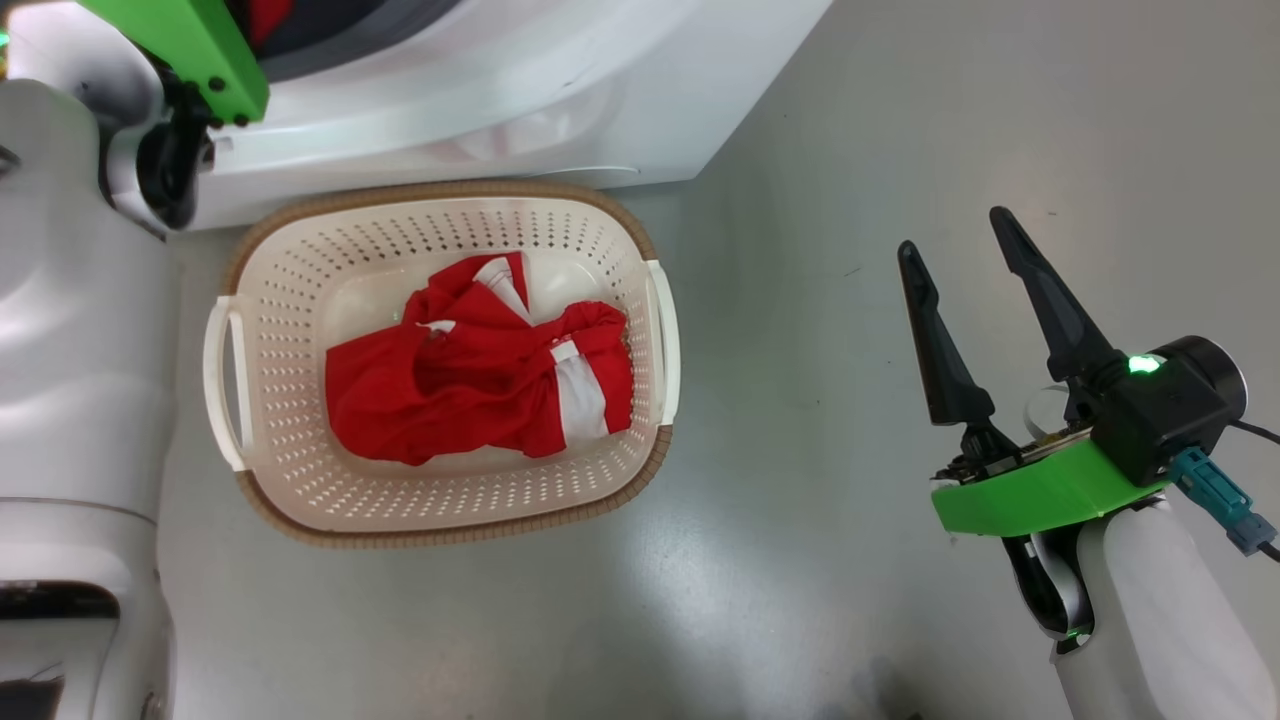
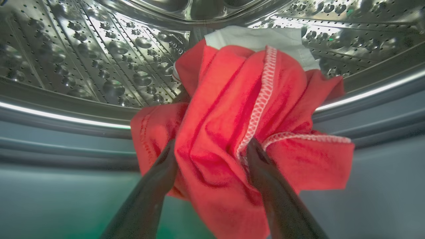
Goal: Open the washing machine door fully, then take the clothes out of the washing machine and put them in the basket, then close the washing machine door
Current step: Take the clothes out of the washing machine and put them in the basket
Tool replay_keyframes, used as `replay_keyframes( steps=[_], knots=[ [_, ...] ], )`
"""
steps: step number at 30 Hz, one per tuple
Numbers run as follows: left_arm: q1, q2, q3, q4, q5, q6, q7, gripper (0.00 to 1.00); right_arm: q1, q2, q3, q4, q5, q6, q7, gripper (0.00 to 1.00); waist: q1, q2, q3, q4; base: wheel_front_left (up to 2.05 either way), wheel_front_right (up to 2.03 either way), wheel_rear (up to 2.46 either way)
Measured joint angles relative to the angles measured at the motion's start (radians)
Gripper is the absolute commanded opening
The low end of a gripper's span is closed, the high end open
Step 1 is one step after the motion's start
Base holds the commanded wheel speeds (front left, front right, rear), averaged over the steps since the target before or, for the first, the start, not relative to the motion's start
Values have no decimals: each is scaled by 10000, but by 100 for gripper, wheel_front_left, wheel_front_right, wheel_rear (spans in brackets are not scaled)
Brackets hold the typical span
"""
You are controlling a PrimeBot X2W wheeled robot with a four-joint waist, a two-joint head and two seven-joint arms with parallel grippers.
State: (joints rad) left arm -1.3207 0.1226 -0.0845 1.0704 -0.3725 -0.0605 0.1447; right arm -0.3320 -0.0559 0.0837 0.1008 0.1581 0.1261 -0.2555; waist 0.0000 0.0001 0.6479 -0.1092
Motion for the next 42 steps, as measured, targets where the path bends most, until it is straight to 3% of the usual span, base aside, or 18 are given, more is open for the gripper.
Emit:
replay_keyframes(
  steps=[7,8,9,10,18,30,36,42],
  knots=[
    [-165,63,-217,301,19,13,240,100,-2,4,-35,6,81,0,0,100,0,0,59,-111,0,0,0],
    [-191,71,-278,324,35,12,245,43,-2,4,-35,6,81,0,0,100,0,0,58,-112,0,0,0],
    [-202,71,-339,355,46,-17,316,43,-2,6,-35,6,81,0,0,100,0,0,55,-110,0,0,0],
    [-208,71,-393,368,46,-19,360,0,-3,8,-33,6,82,0,0,100,0,0,52,-108,0,0,0],
    [-205,65,-581,232,109,-196,-368,0,-34,19,-33,40,96,0,0,100,0,0,-21,-53,0,0,0],
    [353,36,-495,-474,0,-86,-2418,0,-33,21,-69,123,186,0,0,100,0,0,-370,133,0,0,0],
    [1232,-82,-251,-1521,-81,174,-3856,0,-25,19,-107,238,186,0,0,100,0,0,-727,301,0,0,0],
    [2577,-119,-123,-2959,86,261,-3942,0,6,21,-109,362,186,0,0,100,0,0,-1138,415,0,0,0]
  ],
)
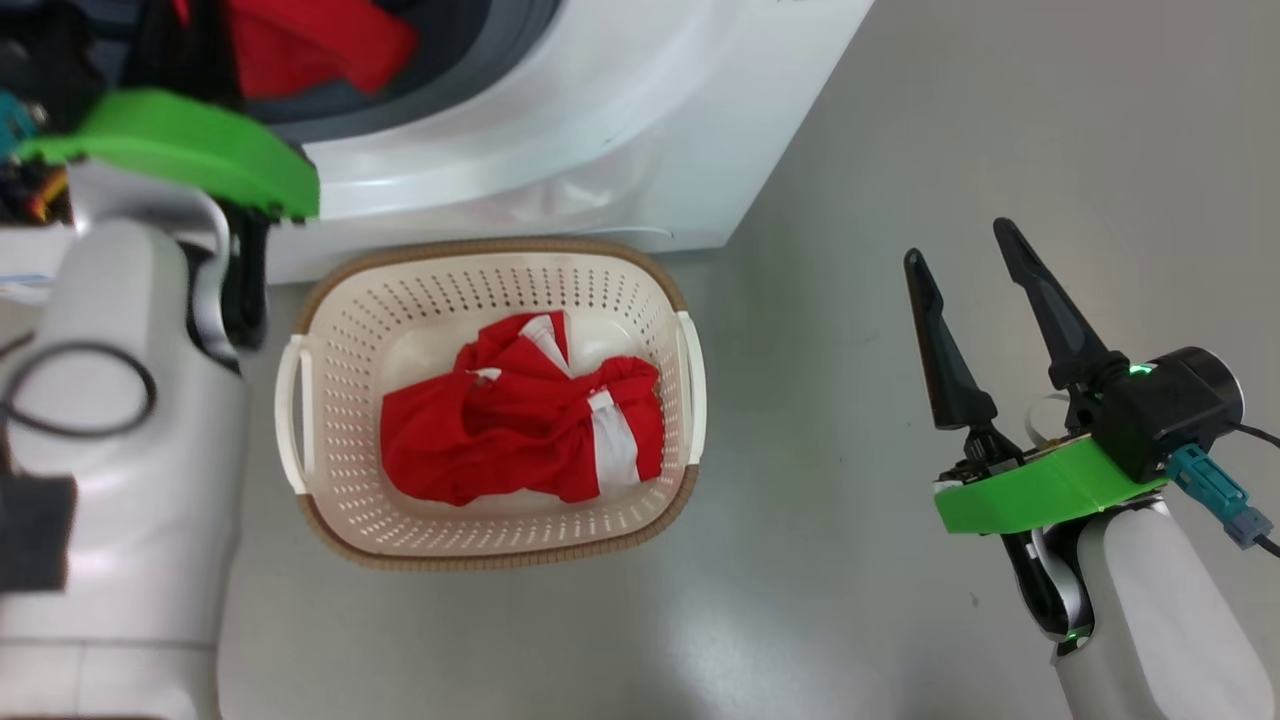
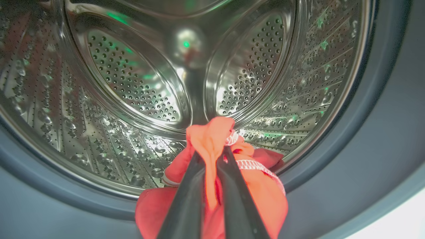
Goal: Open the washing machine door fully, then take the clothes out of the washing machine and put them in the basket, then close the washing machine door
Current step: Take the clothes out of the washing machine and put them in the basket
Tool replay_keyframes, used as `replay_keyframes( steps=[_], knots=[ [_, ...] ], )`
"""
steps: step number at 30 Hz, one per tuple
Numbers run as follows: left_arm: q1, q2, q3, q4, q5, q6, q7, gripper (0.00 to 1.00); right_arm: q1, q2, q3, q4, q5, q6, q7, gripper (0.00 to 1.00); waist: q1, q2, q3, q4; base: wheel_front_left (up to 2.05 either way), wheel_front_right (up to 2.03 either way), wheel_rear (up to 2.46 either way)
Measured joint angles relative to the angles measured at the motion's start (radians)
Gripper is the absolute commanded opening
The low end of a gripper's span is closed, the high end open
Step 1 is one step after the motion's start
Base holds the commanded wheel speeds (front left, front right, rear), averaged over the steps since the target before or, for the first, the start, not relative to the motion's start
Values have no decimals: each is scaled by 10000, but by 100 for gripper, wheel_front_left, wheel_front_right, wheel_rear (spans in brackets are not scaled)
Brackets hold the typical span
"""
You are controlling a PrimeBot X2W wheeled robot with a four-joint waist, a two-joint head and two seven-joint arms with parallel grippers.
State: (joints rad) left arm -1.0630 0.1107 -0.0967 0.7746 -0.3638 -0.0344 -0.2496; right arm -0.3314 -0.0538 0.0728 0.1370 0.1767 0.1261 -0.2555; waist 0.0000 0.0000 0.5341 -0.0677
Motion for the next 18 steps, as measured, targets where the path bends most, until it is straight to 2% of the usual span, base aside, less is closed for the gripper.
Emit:
replay_keyframes(
  steps=[10,18],
  knots=[
    [2620,-205,343,-2493,792,171,-2,0,298,0,-59,226,88,0,0,100,0,0,-912,136,0,0,0],
    [4325,-514,508,-3361,917,176,-31,0,763,8,-182,351,96,0,0,100,0,0,-1758,245,0,0,0]
  ],
)
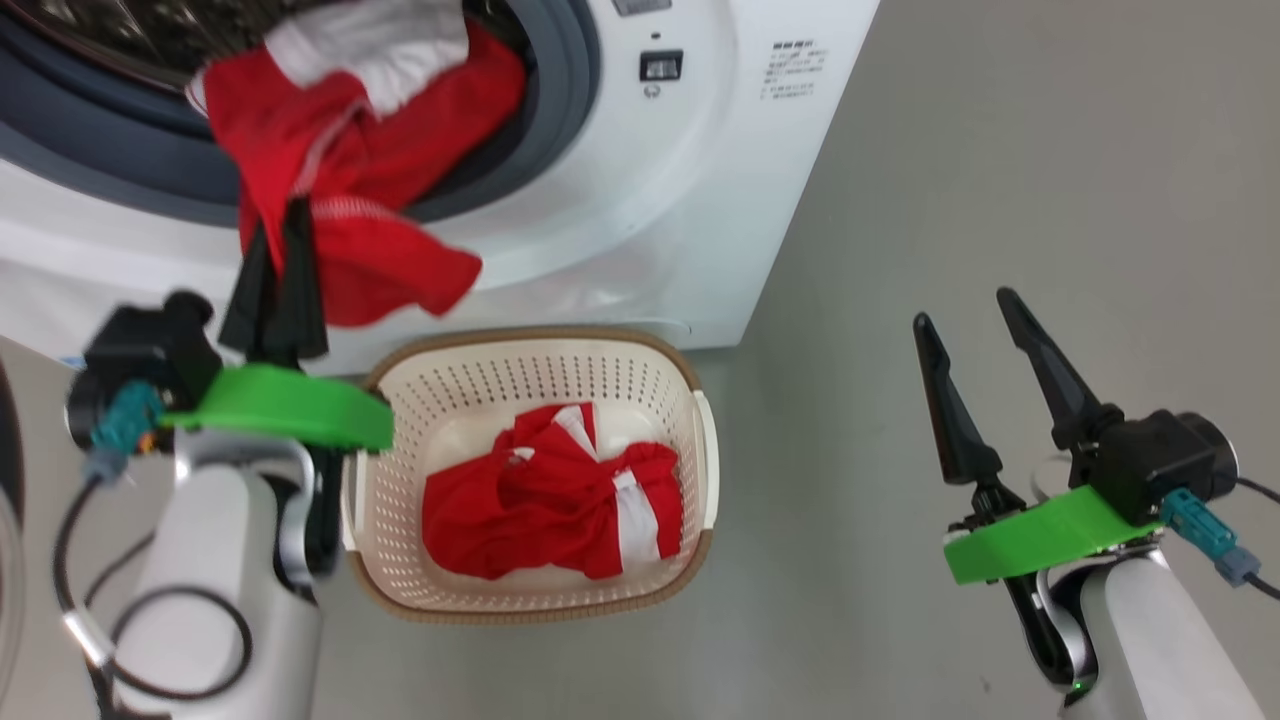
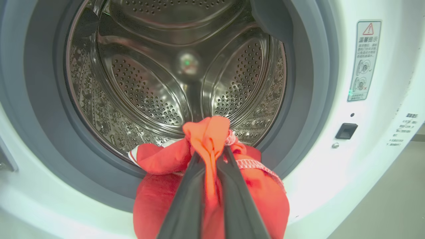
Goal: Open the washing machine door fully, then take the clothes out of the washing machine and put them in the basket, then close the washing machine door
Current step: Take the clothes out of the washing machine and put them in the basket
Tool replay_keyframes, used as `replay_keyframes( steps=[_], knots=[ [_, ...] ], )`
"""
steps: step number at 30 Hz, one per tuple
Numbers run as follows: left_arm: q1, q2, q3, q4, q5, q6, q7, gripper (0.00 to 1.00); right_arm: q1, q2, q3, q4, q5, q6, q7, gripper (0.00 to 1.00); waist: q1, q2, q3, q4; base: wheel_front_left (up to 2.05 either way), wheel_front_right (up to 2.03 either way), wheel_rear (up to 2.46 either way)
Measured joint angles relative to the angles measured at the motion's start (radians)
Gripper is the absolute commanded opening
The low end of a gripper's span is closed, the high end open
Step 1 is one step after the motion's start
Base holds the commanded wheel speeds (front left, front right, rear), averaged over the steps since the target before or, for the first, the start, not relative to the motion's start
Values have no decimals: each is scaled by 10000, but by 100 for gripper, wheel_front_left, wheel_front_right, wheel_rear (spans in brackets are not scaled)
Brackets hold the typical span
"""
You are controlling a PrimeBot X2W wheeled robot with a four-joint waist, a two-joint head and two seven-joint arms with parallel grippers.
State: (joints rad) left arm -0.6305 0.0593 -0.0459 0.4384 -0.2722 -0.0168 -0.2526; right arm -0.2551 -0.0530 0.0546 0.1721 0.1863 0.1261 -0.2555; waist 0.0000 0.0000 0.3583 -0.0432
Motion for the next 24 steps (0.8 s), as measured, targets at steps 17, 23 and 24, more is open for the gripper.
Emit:
replay_keyframes(
  steps=[17,23,24],
  knots=[
    [2819,-153,36,-1404,-4,90,0,0,970,17,-136,117,0,0,0,100,0,0,-1699,250,0,0,0],
    [3609,-157,-117,-1858,-10,180,0,0,1214,23,-188,121,0,0,0,100,0,0,-2063,259,0,0,0],
    [3691,-157,-123,-1914,-23,201,2,0,1247,23,-186,121,0,0,0,100,0,0,-2100,253,0,0,0]
  ],
)
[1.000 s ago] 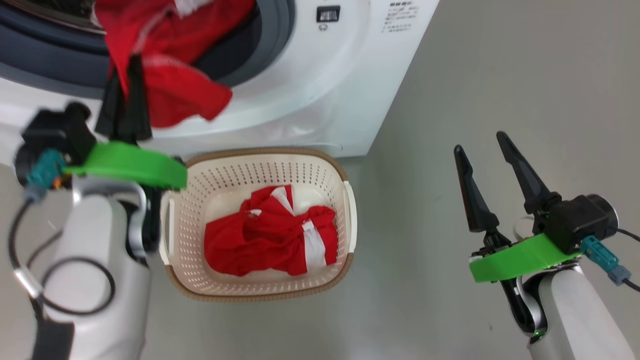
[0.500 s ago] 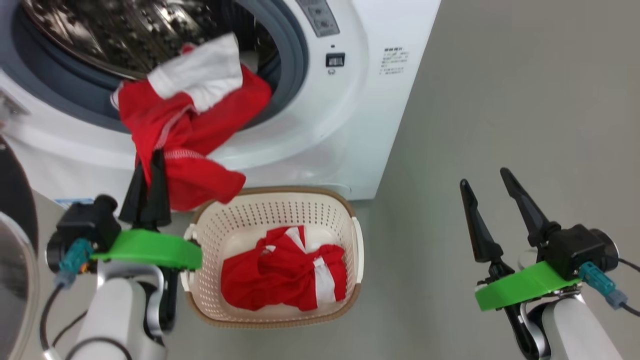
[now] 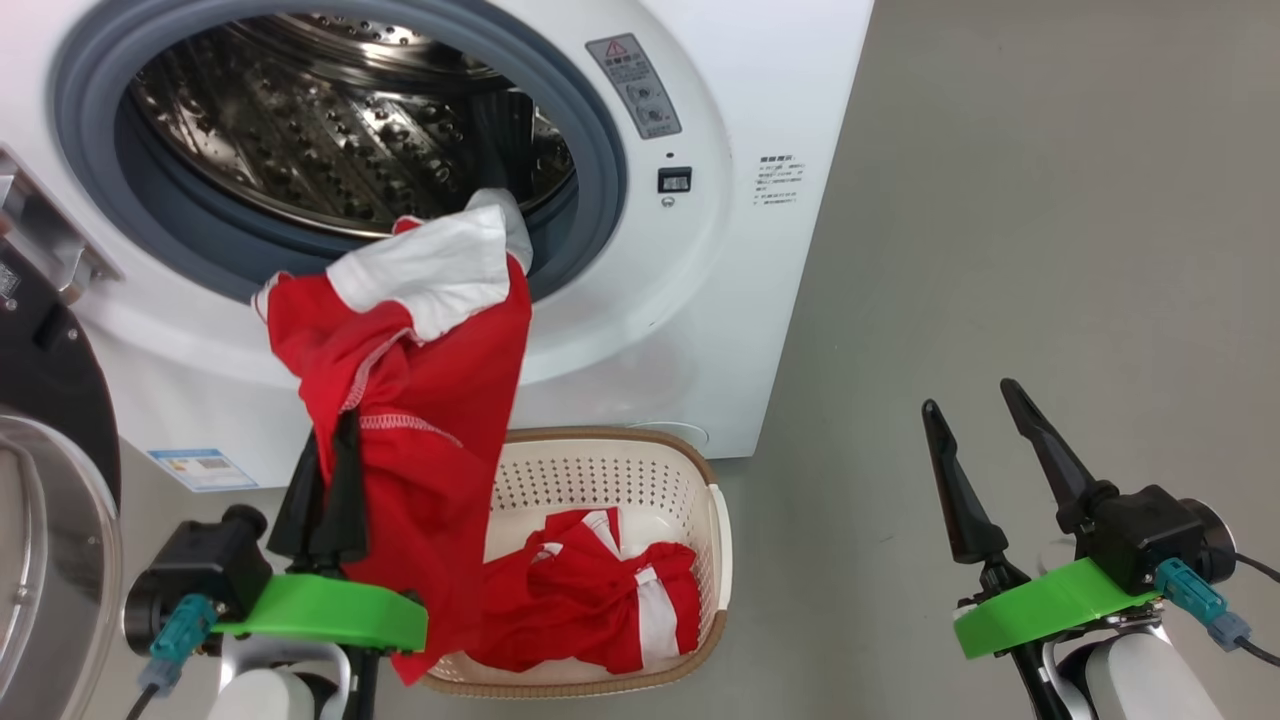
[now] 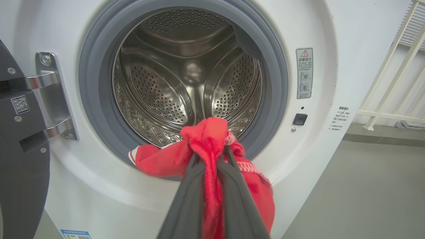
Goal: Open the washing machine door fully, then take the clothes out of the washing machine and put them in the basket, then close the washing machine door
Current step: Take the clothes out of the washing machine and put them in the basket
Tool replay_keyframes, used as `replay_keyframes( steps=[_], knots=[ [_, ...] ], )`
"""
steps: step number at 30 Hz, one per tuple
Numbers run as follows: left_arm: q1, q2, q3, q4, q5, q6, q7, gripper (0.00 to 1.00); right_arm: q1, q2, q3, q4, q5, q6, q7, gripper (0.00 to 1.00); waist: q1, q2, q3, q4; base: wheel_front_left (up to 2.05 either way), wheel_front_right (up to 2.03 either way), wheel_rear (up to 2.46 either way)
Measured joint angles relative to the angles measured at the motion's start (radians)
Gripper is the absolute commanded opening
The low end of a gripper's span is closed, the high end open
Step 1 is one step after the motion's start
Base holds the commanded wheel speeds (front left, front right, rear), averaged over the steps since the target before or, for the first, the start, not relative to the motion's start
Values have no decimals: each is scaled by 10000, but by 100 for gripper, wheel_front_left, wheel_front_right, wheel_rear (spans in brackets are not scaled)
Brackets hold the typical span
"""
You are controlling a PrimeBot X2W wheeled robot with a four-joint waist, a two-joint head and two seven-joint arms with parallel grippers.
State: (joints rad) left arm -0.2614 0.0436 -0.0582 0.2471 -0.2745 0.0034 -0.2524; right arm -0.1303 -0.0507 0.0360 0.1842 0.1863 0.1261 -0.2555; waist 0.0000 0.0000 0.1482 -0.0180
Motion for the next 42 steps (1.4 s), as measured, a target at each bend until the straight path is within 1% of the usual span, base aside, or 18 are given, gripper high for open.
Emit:
replay_keyframes(
  steps=[9,12,16,21,24,28,30,35,42],
  knots=[
    [137,12,-79,-616,-71,167,107,0,35,4,-19,-71,4,0,0,100,0,0,243,-125,0,0,0],
    [130,12,-104,-608,-86,171,150,0,26,4,-48,-127,4,0,0,100,0,0,439,-160,0,0,0],
    [34,13,-232,-387,-84,280,355,0,10,4,-61,-159,4,0,0,100,0,0,724,-205,0,0,0],
    [-413,6,-497,157,-127,418,903,0,-171,6,-84,-198,-2,0,0,100,0,0,1122,-244,0,0,0],
    [-686,-13,-648,648,-334,508,1327,0,-314,4,-94,-224,-15,0,0,100,0,0,1392,-266,0,0,0],
    [-1171,-25,-777,1308,-483,533,1636,0,-567,4,-52,-280,-15,0,0,100,0,0,1797,-308,0,0,0],
    [-1308,-38,-805,1452,-545,593,1647,0,-631,2,-42,-305,-17,0,0,100,0,0,1901,-319,0,0,0],
    [-1958,-56,-849,2336,-713,662,1730,0,-876,0,10,-349,-17,0,0,100,0,0,2451,-384,0,0,0],
    [-2991,-77,-844,4128,-966,696,1866,0,-1321,-2,144,-326,-10,0,0,100,0,0,3195,-493,0,0,0]
  ],
)
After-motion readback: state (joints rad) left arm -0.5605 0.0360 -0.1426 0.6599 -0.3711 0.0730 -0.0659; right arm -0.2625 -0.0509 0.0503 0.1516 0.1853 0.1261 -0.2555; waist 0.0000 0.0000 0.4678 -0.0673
